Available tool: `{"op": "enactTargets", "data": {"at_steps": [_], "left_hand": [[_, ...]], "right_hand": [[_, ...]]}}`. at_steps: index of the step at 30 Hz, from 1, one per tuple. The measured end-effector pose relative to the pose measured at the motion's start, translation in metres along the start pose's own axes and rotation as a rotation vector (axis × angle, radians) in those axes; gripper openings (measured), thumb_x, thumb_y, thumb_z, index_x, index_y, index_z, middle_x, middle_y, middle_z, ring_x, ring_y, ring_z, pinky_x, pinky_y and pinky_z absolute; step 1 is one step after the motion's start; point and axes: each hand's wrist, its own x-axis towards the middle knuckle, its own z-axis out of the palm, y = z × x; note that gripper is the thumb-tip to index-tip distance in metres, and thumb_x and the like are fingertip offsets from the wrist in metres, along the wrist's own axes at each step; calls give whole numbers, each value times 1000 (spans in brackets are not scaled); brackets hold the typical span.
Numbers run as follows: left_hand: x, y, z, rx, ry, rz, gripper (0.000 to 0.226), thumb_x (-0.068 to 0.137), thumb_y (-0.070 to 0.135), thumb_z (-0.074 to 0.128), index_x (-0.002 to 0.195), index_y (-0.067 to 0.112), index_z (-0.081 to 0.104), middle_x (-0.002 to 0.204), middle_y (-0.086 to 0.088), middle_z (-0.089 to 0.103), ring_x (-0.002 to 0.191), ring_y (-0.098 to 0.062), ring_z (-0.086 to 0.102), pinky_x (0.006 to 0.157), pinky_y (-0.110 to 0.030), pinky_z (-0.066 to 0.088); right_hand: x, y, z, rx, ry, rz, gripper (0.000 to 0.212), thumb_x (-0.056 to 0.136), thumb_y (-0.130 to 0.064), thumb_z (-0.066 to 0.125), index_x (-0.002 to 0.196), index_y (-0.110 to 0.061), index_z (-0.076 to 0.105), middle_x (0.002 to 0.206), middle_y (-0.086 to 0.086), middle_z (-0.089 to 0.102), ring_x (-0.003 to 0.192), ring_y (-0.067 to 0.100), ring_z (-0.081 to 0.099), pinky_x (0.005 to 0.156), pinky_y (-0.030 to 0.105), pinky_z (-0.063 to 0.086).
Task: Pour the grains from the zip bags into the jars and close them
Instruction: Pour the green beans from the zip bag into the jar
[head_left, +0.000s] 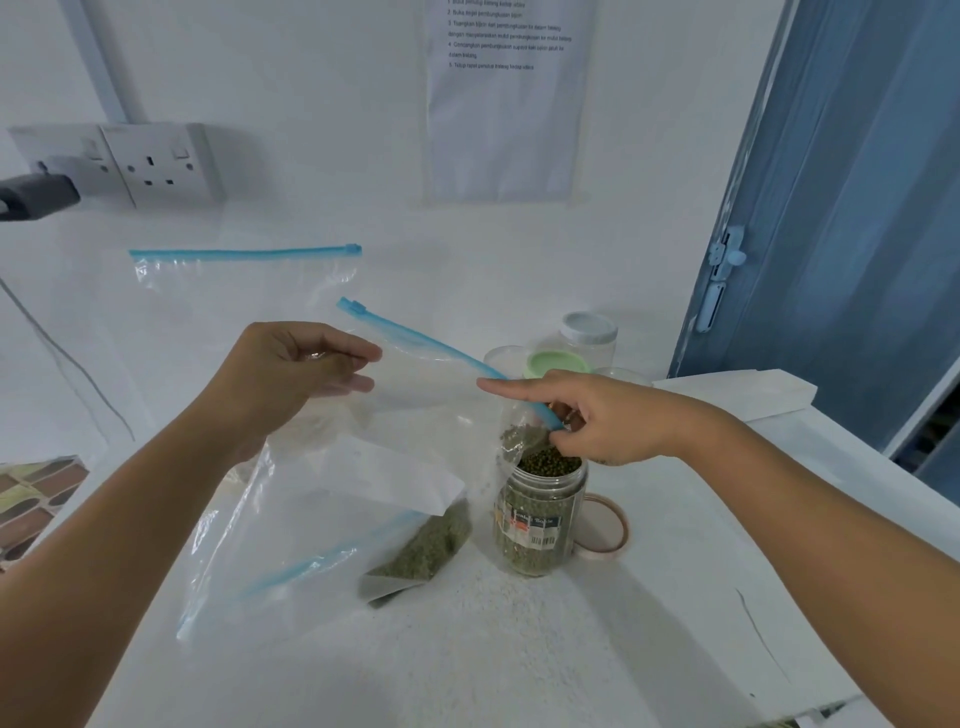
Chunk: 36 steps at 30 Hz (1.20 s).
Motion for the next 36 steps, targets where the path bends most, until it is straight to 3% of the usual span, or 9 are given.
{"op": "enactTargets", "data": {"at_steps": [5,8,15,20,24,27,31,34,36], "left_hand": [[0,-2,-6,3,11,-7,19,94,-7,67,100,7,80,105,-8,80,89,-29,79,89,-33,62],[-1,-4,-7,1,16,-15,18,94,-6,67,100,6,80,105,-7,80,88,-29,79,89,-32,62],[1,-8,-5,17,9,-20,18,94,-6,67,99,6,80,105,-7,80,88,-28,79,87,-30,62],[3,-8,-4,19,1,-21,18,95,-6,67,99,6,80,104,-8,80,87,-27,79,83,-26,62],[4,-8,-4,28,-10,-21,18,93,-7,68,100,5,80,101,-7,80,87,-26,79,80,-22,61],[4,-8,-4,29,-10,-20,17,93,-6,69,100,4,80,96,-4,80,87,-27,79,84,-26,62],[4,-9,-8,30,8,-23,16,93,-5,69,100,4,80,94,-2,80,86,-26,79,89,-31,61],[5,-12,-10,24,17,-28,16,94,-5,68,99,5,80,101,-6,80,87,-28,79,89,-33,62],[5,-13,-10,25,22,-33,16,94,-5,68,99,6,80,102,-7,80,87,-28,79,90,-35,61]], "right_hand": [[3,-5,-8,-18,-34,-2,96,97,-3,58,141,-81,23,109,5,55,69,13,42,64,29,44],[4,-5,-7,-14,-41,-3,97,96,-2,59,141,-80,23,103,-19,55,71,14,42,65,30,44],[4,3,9,7,14,6,98,96,-6,60,144,-79,17,114,-1,51,92,24,55,87,33,52],[5,7,13,31,24,12,97,96,-5,60,145,-78,17,121,-1,56,81,23,51,78,35,52],[4,10,12,123,24,18,92,98,-4,58,145,-75,25,88,-6,50,69,13,40,70,30,45],[2,12,7,108,17,4,89,100,-3,55,146,-74,27,121,9,64,67,4,44,66,21,44],[2,14,-3,160,8,34,84,100,4,53,149,-63,37,90,-27,65,56,0,45,55,13,41],[5,8,-2,132,1,7,86,99,-2,57,142,-73,36,131,-9,66,70,14,48,66,25,47],[7,9,1,119,3,-3,86,99,-3,59,141,-74,36,139,4,61,84,32,57,78,40,57]]}}
